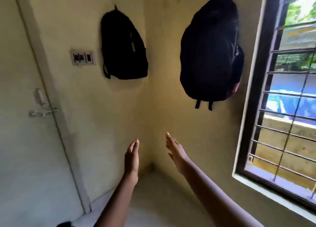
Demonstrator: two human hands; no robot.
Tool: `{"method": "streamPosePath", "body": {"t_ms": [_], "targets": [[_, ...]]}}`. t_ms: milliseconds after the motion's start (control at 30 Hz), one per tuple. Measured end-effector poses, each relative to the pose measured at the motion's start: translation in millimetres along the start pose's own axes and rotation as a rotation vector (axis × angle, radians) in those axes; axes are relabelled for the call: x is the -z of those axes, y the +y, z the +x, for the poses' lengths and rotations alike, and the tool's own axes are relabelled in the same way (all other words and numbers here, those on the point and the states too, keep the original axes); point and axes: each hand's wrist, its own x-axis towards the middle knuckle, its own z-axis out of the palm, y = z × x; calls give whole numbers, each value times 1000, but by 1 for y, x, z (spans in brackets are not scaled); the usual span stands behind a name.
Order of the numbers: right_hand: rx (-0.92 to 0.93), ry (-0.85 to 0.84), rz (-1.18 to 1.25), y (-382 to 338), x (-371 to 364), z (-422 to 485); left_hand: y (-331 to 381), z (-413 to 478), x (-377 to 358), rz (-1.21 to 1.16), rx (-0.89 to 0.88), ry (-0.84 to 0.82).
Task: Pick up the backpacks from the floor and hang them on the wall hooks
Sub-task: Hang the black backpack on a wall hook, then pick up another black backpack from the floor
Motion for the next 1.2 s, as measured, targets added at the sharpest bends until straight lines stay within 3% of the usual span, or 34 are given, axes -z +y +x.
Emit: {"method": "streamPosePath", "body": {"t_ms": [333, 467, 667, 900, 1200], "targets": [[-406, -405, 48, 130, -130, -149, -89, -176, 204, 109, 289, 374], [-481, -508, 25, 153, -188, -181, -87, -205, 267, 90, 335, 543], [-538, -596, -12, 172, -272, -187, -85, -205, 338, 60, 396, 659], [-580, -549, -51, 200, -381, -166, -102, -159, 429, 97, 460, 597], [-692, -422, -77, 270, -465, -98, -158, -58, 506, 224, 636, 480]]}}
